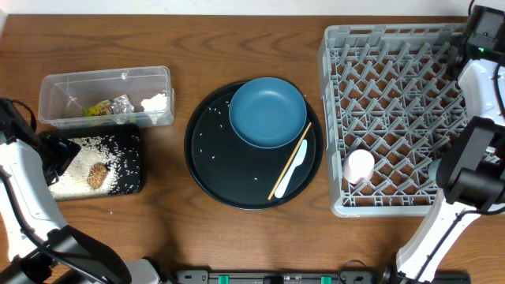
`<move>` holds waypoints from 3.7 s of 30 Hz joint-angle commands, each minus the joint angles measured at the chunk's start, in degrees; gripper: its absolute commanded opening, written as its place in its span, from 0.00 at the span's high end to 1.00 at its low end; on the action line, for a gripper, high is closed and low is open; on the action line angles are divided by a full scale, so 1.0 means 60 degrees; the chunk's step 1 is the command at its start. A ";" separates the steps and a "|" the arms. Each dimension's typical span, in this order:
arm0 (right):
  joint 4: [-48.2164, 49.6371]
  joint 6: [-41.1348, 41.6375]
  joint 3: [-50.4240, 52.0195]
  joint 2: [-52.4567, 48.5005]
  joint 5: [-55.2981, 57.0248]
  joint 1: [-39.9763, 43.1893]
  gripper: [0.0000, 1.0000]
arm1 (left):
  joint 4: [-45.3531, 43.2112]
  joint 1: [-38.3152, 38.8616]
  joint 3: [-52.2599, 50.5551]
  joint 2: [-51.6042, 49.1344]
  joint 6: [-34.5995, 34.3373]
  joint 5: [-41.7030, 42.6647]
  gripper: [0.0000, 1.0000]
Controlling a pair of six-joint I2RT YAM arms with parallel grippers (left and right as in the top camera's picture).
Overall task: Sort waste into correct bins and load items into the dishwasher rack
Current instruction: 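Lower the bowl into the rack's back right corner and release, then move the right gripper left to the blue plate's rim, then grasp the blue plate's rim with the right gripper and tilt it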
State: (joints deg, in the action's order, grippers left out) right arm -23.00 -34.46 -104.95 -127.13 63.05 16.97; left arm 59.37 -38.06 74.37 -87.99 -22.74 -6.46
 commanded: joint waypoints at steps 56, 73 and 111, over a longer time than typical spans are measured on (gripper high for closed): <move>-0.5020 0.6706 0.0273 0.3053 -1.4207 -0.4903 0.50 | 0.0025 -0.0029 0.0000 0.0055 -0.0055 -0.0186 0.02; -0.3377 0.5501 0.0273 0.0477 -1.0397 -0.6969 0.50 | 0.0025 -0.0029 0.0000 0.0055 -0.0055 -0.0186 0.02; -0.3581 0.4506 -0.0033 0.0608 -1.0145 -0.6929 0.56 | 0.0025 -0.0029 0.0000 0.0055 -0.0055 -0.0186 0.02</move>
State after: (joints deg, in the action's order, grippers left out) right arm -44.47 -6.13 -104.79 -121.93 1.26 -24.99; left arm 59.37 -38.06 74.37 -87.99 -22.74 -6.46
